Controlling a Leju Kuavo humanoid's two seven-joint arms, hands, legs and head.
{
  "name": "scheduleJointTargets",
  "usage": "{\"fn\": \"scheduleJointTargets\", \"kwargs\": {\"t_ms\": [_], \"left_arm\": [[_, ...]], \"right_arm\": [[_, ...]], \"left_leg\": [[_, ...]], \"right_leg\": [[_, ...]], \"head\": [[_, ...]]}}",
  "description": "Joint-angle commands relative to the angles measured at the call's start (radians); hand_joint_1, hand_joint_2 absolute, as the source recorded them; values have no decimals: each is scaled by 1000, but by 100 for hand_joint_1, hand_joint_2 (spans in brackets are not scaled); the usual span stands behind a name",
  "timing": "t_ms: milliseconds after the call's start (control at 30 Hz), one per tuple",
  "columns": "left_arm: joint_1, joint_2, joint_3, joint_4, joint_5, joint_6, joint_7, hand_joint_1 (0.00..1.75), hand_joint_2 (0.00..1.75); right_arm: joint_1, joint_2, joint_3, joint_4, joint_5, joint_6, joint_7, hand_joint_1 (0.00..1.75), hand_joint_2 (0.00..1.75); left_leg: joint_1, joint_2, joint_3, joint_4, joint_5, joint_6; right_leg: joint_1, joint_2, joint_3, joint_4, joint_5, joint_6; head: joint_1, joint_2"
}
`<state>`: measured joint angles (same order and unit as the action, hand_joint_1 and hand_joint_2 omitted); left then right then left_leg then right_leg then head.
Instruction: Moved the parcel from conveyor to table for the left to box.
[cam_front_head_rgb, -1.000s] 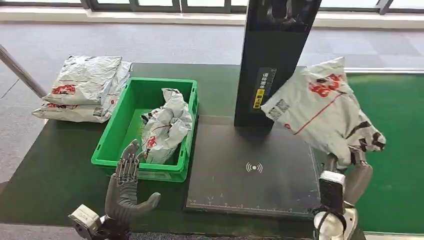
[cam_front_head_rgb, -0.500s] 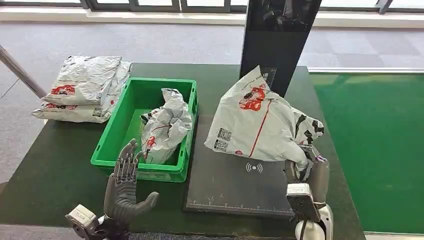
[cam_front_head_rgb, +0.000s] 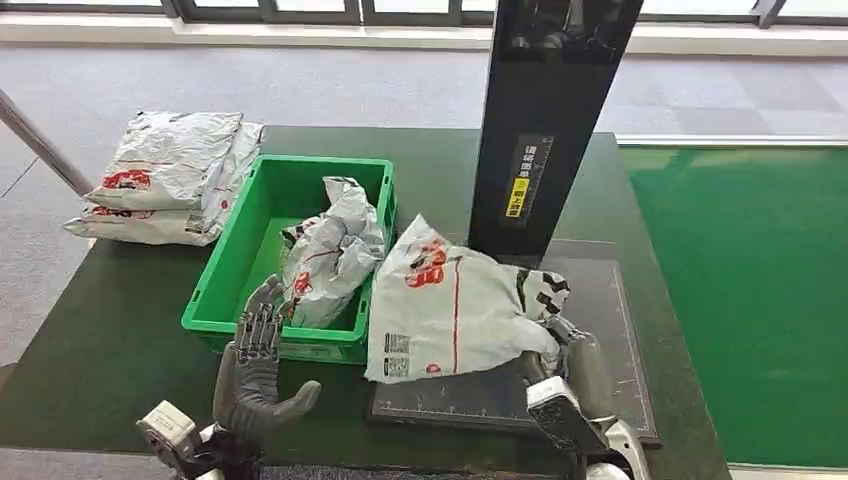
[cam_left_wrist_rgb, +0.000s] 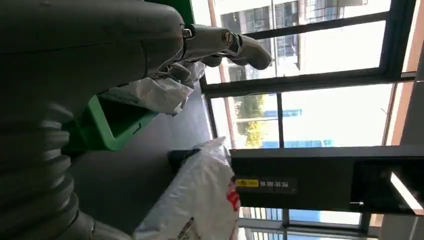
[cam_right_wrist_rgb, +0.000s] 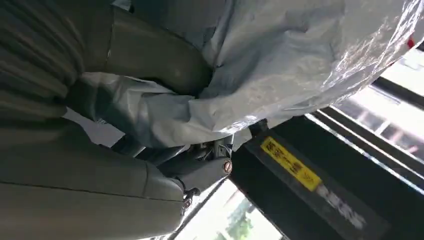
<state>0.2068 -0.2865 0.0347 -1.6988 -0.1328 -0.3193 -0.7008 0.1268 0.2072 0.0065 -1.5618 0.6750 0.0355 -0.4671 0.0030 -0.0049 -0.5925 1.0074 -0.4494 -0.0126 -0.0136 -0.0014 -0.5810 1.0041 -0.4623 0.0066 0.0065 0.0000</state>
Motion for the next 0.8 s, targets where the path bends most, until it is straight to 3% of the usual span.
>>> {"fn": "scheduleJointTargets", "kwargs": {"t_ms": [33,133,167,200,233,367,400,567,800], "left_arm": [[-55,11,25,95,-17,-24,3,0,175],[-55,11,25,95,-17,-24,3,0,175],[-52,12,27,92,-18,-27,3,0,175],[-52,10,27,91,-24,-31,3,0,175],[-54,9,26,92,-26,-33,3,0,175],[-66,6,14,108,-41,-28,12,0,175],[-67,10,6,110,-48,-25,11,0,0],[-49,16,-3,100,-61,10,7,0,0],[-28,-24,-11,31,-104,146,79,0,0]], "right_arm": [[47,-14,-53,36,136,-77,99,119,175],[47,-14,-53,36,136,-77,99,119,175],[47,-6,-60,27,146,-76,111,79,175],[55,12,-95,10,172,-118,146,12,175],[60,17,-118,-3,170,-131,153,0,175],[65,44,-202,-32,181,-181,190,0,175],[70,49,-212,-34,170,-174,186,0,175],[104,75,-255,-84,160,-235,166,0,175],[123,128,-333,-179,263,-514,194,0,175]], "left_leg": [[0,-3,2,-2,1,0],[0,-1,2,-2,0,0],[0,0,3,-3,0,0],[0,0,2,-2,0,0],[0,-1,3,-3,0,0],[0,-3,2,-2,1,0],[0,-3,3,-2,1,0],[0,-2,3,-2,0,0],[0,-1,3,-2,0,0]], "right_leg": [[0,-3,4,-3,0,0],[0,-1,3,-2,0,0],[1,0,4,-3,0,0],[0,0,3,-2,0,0],[0,-1,3,-3,0,-1],[0,-3,2,-2,0,0],[0,-3,4,-3,0,0],[0,-2,3,-3,0,-1],[1,-1,3,-3,-1,-1]], "head": [[0,0],[0,0],[0,0],[0,0],[0,0],[0,0],[0,0],[0,0],[0,0]]}}
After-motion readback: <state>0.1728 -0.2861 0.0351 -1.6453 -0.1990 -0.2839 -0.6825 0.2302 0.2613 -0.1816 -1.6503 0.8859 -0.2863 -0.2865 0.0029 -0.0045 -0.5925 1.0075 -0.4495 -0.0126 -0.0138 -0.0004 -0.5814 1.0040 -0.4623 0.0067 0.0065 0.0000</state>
